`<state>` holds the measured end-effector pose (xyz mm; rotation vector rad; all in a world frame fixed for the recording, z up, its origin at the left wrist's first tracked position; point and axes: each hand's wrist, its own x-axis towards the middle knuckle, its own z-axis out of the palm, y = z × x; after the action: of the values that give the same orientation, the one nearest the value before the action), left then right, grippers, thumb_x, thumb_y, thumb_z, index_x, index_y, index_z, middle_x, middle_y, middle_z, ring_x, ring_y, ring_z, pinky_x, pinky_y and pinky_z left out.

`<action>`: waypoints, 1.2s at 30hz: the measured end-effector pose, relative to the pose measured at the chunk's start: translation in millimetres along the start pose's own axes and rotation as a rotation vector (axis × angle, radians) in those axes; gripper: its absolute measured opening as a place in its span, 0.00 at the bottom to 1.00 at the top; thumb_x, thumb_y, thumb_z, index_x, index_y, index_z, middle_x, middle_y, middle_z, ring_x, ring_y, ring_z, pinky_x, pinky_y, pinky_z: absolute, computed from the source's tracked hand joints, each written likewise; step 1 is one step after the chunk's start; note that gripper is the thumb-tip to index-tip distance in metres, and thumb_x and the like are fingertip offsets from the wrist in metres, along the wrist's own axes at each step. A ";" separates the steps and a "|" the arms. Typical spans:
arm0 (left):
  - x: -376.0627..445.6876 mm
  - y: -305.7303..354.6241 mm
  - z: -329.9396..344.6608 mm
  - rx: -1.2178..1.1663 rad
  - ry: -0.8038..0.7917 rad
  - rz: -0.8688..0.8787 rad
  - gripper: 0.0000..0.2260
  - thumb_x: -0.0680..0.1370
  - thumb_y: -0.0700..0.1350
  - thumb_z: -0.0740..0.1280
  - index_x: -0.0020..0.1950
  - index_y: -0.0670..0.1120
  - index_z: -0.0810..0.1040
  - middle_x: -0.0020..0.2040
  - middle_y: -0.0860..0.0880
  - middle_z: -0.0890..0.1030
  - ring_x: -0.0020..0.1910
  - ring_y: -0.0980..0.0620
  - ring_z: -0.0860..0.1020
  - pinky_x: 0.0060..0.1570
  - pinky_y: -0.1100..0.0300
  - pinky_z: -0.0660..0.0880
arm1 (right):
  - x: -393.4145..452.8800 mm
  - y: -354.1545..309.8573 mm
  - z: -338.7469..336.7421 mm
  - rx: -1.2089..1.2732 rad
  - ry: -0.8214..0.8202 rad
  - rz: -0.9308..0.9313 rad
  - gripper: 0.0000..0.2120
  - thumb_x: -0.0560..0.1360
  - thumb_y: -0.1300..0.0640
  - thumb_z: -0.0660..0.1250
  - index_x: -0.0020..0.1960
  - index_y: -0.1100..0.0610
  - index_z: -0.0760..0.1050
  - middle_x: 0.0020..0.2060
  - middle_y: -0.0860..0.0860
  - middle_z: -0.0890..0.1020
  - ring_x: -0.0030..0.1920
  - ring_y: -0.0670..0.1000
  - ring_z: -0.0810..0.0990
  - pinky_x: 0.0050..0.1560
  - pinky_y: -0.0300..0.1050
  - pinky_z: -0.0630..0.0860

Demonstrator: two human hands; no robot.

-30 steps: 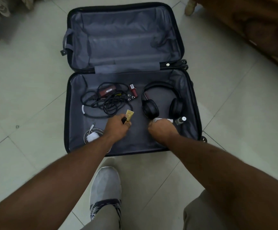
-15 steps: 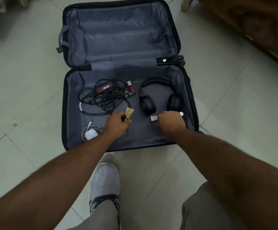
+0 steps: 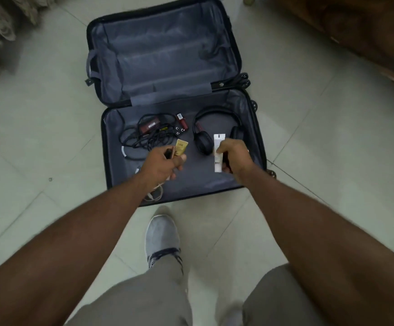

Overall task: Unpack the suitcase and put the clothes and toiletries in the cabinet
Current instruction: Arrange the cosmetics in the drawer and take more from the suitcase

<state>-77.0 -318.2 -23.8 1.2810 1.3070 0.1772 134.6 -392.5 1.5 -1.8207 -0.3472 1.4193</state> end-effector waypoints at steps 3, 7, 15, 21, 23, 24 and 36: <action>-55.5 61.9 -18.9 0.010 -0.050 -0.001 0.11 0.80 0.51 0.73 0.52 0.43 0.82 0.38 0.44 0.85 0.27 0.49 0.76 0.31 0.57 0.75 | -73.6 -35.1 -2.9 0.163 -0.067 0.071 0.06 0.65 0.55 0.65 0.38 0.58 0.78 0.32 0.54 0.77 0.28 0.51 0.72 0.28 0.40 0.60; -158.3 157.1 -27.3 -0.045 -0.053 -0.054 0.13 0.79 0.51 0.74 0.54 0.42 0.83 0.40 0.42 0.85 0.28 0.50 0.77 0.29 0.59 0.75 | -186.2 -95.6 -10.9 0.206 -0.104 0.085 0.08 0.72 0.54 0.66 0.39 0.57 0.78 0.33 0.55 0.79 0.28 0.51 0.73 0.27 0.41 0.59; -441.0 346.2 -22.6 -0.171 -0.164 -0.140 0.12 0.80 0.46 0.71 0.54 0.37 0.83 0.39 0.42 0.85 0.38 0.41 0.79 0.35 0.55 0.78 | -482.6 -241.3 -82.3 0.215 -0.123 0.061 0.09 0.74 0.54 0.66 0.38 0.57 0.79 0.32 0.57 0.78 0.30 0.55 0.73 0.28 0.42 0.60; -606.0 428.2 1.9 -0.150 -0.328 -0.075 0.13 0.81 0.46 0.68 0.54 0.37 0.85 0.43 0.39 0.84 0.30 0.46 0.76 0.33 0.58 0.77 | -670.6 -274.3 -150.0 0.252 -0.012 -0.015 0.07 0.76 0.56 0.64 0.40 0.58 0.76 0.33 0.58 0.79 0.29 0.55 0.74 0.28 0.41 0.61; -651.4 440.8 14.4 -0.124 -0.379 -0.058 0.12 0.81 0.47 0.68 0.54 0.38 0.85 0.45 0.38 0.85 0.30 0.47 0.76 0.33 0.59 0.77 | -724.9 -266.7 -164.0 0.260 0.038 -0.020 0.06 0.74 0.57 0.65 0.40 0.58 0.77 0.34 0.59 0.80 0.29 0.55 0.74 0.29 0.41 0.62; -673.8 446.0 21.7 -0.094 -0.414 -0.046 0.13 0.81 0.46 0.68 0.55 0.38 0.85 0.46 0.38 0.85 0.30 0.47 0.76 0.33 0.59 0.77 | -751.9 -260.7 -170.2 0.280 0.065 -0.025 0.05 0.72 0.58 0.65 0.41 0.58 0.77 0.34 0.59 0.80 0.29 0.55 0.74 0.30 0.42 0.63; -902.2 417.3 126.1 0.225 -0.812 0.131 0.17 0.83 0.54 0.66 0.56 0.41 0.85 0.50 0.38 0.86 0.36 0.46 0.78 0.40 0.55 0.78 | -1040.4 -106.0 -200.8 0.566 0.551 -0.179 0.04 0.75 0.64 0.69 0.44 0.60 0.74 0.29 0.55 0.72 0.26 0.51 0.67 0.27 0.40 0.63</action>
<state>-72.3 -884.6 802.7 1.4134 0.5530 -0.3806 -8.0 -1066.6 813.5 -1.5696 0.1624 0.7405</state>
